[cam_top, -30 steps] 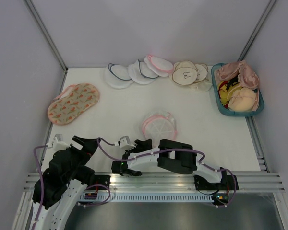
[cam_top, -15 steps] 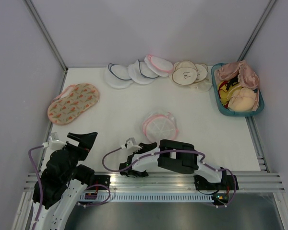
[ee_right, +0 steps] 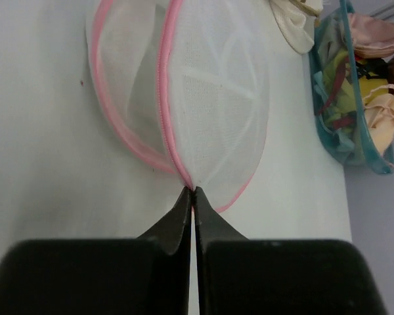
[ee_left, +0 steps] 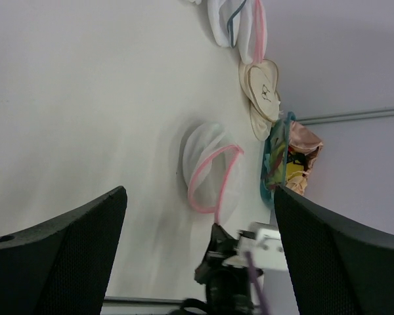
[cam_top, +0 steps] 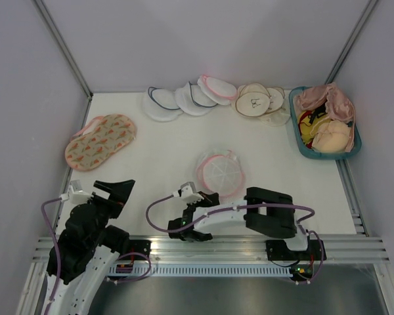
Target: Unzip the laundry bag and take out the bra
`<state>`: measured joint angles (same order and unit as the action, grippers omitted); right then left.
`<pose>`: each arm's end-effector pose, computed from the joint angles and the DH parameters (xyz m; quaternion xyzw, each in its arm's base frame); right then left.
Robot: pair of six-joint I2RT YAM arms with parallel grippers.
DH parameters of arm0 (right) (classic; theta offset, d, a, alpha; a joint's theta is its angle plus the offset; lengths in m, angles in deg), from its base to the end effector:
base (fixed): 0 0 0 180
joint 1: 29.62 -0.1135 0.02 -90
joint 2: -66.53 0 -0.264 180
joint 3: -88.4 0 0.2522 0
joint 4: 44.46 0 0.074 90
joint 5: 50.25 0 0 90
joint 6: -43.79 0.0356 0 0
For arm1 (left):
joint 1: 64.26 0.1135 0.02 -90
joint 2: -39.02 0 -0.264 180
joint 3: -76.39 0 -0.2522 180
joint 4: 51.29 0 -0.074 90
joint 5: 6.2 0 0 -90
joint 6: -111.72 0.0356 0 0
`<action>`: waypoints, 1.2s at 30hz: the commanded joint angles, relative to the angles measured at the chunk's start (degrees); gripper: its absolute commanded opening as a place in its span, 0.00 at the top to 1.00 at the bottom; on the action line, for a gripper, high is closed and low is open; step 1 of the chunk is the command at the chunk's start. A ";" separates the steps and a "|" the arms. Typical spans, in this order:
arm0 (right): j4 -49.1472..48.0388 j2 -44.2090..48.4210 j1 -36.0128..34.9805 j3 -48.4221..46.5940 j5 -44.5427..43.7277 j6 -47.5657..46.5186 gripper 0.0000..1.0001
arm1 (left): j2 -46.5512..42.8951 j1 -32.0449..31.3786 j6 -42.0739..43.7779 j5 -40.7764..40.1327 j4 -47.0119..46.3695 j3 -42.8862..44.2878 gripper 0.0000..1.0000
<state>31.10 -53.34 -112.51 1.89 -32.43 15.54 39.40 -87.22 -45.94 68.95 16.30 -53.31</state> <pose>0.0750 0.3278 0.1234 -0.2414 0.7658 -0.3030 0.5133 0.0235 -0.0001 0.2753 -0.3750 0.7114 -0.3426 0.4857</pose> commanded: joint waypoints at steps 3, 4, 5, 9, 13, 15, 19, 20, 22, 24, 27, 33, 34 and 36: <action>-2.20 19.19 -1.75 1.99 0.98 -3.47 1.00 | -0.73 0.02 -0.46 3.33 -5.82 -2.69 0.04; -5.17 21.59 -1.75 2.61 1.95 -5.14 1.00 | -0.39 0.02 -0.02 4.03 -6.88 -3.13 0.04; -6.59 23.96 -1.66 4.01 3.70 -6.29 1.00 | 1.79 0.02 0.94 4.74 -7.76 -3.66 0.04; -7.58 35.99 -1.31 5.43 4.95 -4.48 1.00 | 5.85 0.02 2.97 8.77 -12.42 -6.03 0.04; 6.09 40.33 2.82 4.64 4.25 9.72 1.00 | 12.52 0.02 6.65 13.79 -20.14 -8.58 0.04; 10.51 41.82 4.58 5.77 4.33 15.20 1.00 | 17.77 0.11 8.76 17.55 -26.99 -9.98 0.03; 21.69 41.39 7.91 7.01 4.33 26.72 1.00 | 29.03 0.02 14.46 22.14 -38.33 -10.34 0.03; 21.61 41.74 8.44 8.57 5.11 27.71 1.00 | 31.32 0.02 15.09 23.36 -42.88 -10.26 0.03; 20.65 44.02 9.33 11.39 6.78 29.73 1.00 | 39.29 0.02 17.11 25.39 -49.13 -10.52 0.02; 20.20 46.12 9.42 12.54 7.14 30.70 1.00 | 45.64 -0.33 17.82 28.64 -56.06 -9.91 0.03; 18.19 49.46 9.42 13.34 7.14 30.01 1.00 | 57.25 -3.74 19.93 28.66 -61.45 -6.92 0.03; 10.81 57.99 9.42 15.09 7.14 23.24 1.00 | 72.82 -13.07 27.39 22.60 -62.44 0.89 0.04; 10.54 58.26 9.59 15.09 7.23 23.06 1.00 | 73.96 -14.12 28.01 21.63 -62.61 1.43 0.04; 10.97 58.35 9.50 15.09 7.32 22.88 1.00 | 77.04 -14.65 29.42 18.73 -63.05 2.22 0.04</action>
<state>43.64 4.71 -103.20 16.44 -24.54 39.54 113.87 -100.90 -22.88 92.56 -41.76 -54.14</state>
